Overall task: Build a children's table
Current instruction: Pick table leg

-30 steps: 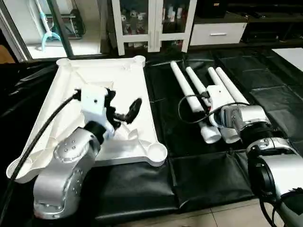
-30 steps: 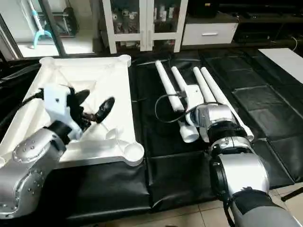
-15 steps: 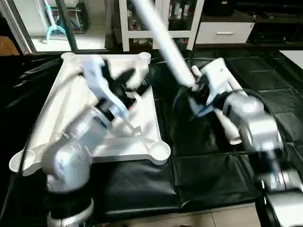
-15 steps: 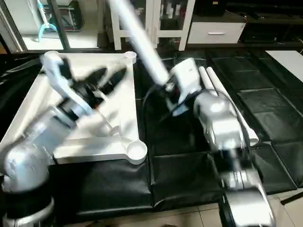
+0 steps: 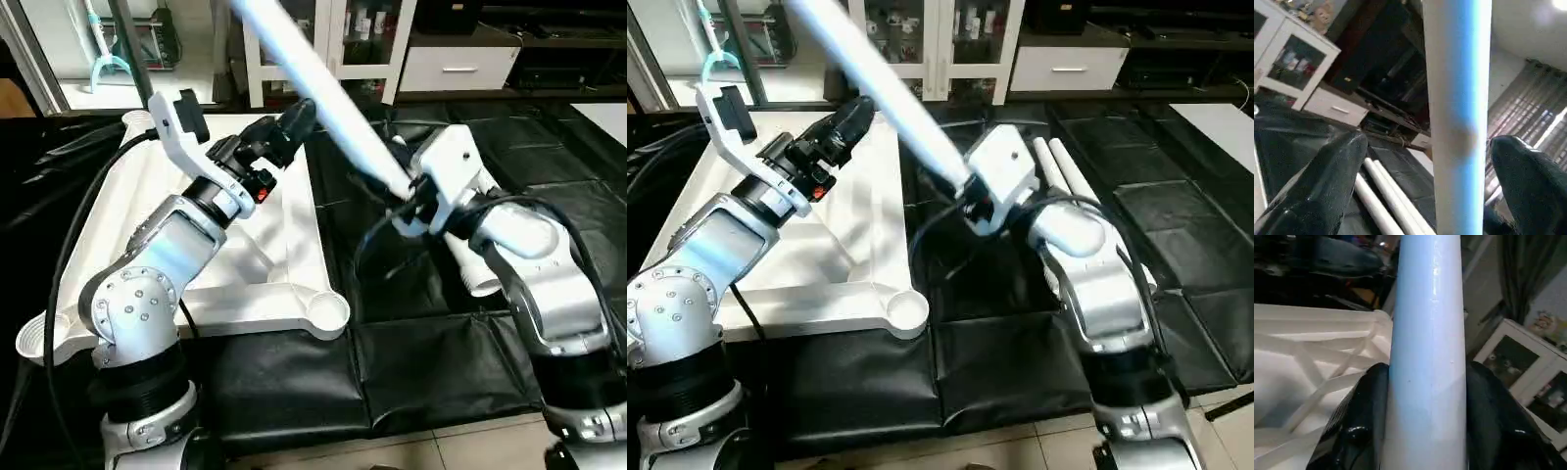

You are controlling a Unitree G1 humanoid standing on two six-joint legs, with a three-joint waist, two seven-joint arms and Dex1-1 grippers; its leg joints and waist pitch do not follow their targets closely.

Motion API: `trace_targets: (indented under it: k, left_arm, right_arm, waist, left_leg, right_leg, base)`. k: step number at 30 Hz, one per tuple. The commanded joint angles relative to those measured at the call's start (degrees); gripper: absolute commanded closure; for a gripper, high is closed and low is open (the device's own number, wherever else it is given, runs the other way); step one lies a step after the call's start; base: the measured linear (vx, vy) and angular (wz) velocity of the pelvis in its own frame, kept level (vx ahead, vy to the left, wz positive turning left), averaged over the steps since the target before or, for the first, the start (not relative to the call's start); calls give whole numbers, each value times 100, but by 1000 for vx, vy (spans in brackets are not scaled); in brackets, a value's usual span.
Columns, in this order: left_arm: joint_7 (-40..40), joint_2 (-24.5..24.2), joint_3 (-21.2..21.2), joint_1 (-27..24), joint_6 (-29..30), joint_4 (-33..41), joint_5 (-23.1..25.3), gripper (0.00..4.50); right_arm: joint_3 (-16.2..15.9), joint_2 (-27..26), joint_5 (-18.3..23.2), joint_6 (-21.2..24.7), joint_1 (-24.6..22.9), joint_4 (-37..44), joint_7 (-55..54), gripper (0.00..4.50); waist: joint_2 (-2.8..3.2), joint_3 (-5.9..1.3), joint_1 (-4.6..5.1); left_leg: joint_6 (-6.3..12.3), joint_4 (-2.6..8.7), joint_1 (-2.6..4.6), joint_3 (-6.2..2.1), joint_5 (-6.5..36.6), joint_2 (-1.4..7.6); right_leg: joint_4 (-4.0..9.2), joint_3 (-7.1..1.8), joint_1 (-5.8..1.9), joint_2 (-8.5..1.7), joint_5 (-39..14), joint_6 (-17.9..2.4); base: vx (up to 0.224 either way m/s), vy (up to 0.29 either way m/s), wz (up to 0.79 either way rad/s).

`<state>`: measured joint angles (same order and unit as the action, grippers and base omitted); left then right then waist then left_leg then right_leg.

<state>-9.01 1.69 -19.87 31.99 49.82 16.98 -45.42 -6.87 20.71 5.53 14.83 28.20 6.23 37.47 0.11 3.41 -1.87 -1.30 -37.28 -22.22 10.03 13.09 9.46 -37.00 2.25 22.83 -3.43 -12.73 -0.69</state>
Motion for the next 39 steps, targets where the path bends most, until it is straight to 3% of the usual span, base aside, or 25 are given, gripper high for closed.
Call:
trace_targets:
  k: [1,8,12,14,16,28,39]
  left_arm:
    - [147,10,-106,162,-10,-42,-212,0]
    - [242,188,-467,319,-92,-10,-962,0]
    - [299,144,-430,279,-36,-20,-968,0]
    - [331,122,-401,256,-29,-59,-916,38]
    - [431,144,-427,267,-48,-106,-948,38]
    - [791,79,-487,261,-55,-324,-1125,165]
    - [922,54,-512,259,-50,-360,-1388,234]
  right_arm:
    - [-92,80,-71,-64,-88,126,71,265]
    - [-196,143,-195,-20,-165,168,68,265]
    - [-234,163,-172,-23,-168,203,86,265]
    - [-266,165,-177,-43,-177,227,120,265]
    - [-317,178,-198,-85,-198,256,161,265]
    - [-418,261,-280,-284,-277,289,208,265]
    - [-428,285,-333,-399,-300,239,181,265]
  waist:
    - [15,-392,7]
    - [1,-392,-3]
    - [1,-388,3]
    - [-5,-387,3]
    - [-1,-388,11]
    - [7,-398,-2]
    - [27,-401,-2]
  left_leg:
    - [271,459,101,-131,98,350]
    - [256,454,102,-127,71,342]
    - [312,453,106,-128,69,348]
    - [313,454,105,-128,67,348]
    - [296,455,111,-132,69,354]
    - [302,443,105,-134,18,346]
    - [290,439,103,-136,2,342]
  right_leg:
    - [382,-286,-333,-426,453,-1547]
    - [373,-288,-339,-427,487,-1582]
    - [382,-286,-332,-425,395,-1520]
    - [381,-286,-333,-424,360,-1506]
    - [379,-281,-325,-413,358,-1495]
    - [365,-280,-336,-418,475,-1522]
    - [356,-279,-344,-417,577,-1537]
  base:
    - [0,0,0]
    - [0,0,0]
    - [0,0,0]
    - [0,0,0]
    - [0,0,0]
    - [0,0,0]
    - [0,0,0]
